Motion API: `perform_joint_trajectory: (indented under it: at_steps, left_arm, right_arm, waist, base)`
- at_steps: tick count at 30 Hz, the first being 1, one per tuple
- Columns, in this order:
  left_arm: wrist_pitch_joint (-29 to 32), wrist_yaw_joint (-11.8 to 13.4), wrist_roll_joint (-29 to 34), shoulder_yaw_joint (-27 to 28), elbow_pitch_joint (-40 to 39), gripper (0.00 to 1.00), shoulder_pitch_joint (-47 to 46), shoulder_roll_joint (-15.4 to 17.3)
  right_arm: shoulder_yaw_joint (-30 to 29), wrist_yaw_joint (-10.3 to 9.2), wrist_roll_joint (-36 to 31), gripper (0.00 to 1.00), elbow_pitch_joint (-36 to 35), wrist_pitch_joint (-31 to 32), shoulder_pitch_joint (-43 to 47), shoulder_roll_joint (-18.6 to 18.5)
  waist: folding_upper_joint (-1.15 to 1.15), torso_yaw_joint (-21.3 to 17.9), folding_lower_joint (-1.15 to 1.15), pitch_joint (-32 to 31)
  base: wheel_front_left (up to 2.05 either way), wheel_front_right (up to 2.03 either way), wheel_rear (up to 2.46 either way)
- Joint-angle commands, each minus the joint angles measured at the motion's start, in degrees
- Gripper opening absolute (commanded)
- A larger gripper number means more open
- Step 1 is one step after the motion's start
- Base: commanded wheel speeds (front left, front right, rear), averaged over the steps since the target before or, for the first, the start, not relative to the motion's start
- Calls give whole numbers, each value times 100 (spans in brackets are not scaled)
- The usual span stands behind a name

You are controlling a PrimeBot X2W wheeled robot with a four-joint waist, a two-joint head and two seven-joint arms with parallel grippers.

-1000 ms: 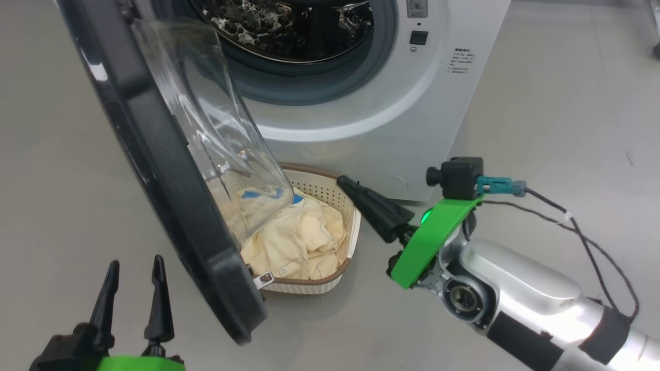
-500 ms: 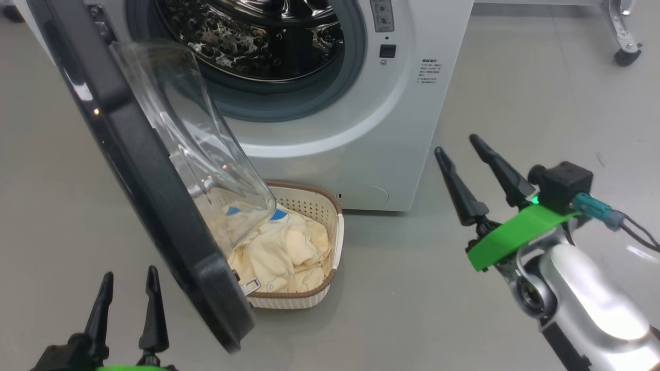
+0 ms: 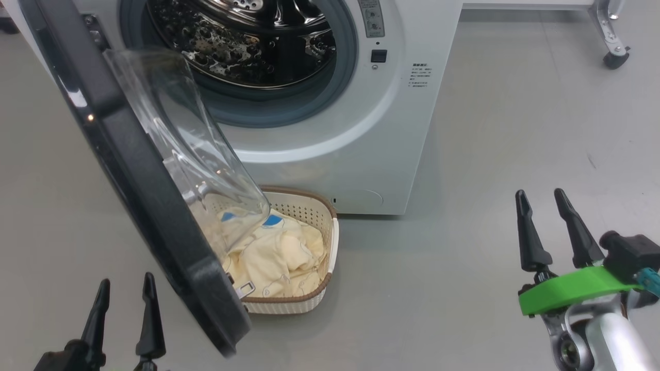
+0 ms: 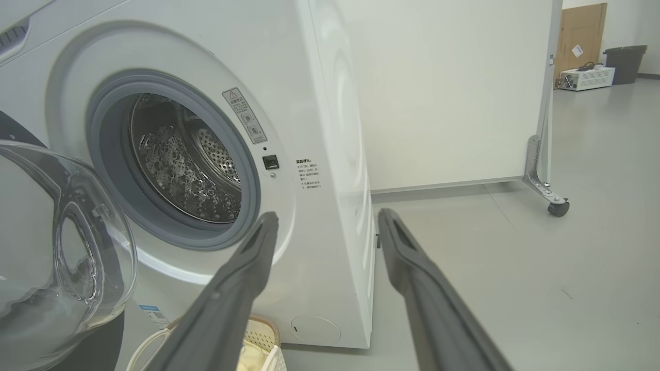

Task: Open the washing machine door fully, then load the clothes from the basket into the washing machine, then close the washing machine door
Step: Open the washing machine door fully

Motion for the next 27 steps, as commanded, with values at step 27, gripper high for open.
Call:
perform_joint_trajectory:
  at_steps: [27]
  left_arm:
    - [-65,2,-54,275,-141,100,52,-2]
  right_arm:
    - [-785,10,-881,100,-444,-53,825,344]
  waist:
    - [0,-105,0,-120]
  base:
    - [0,0,0]
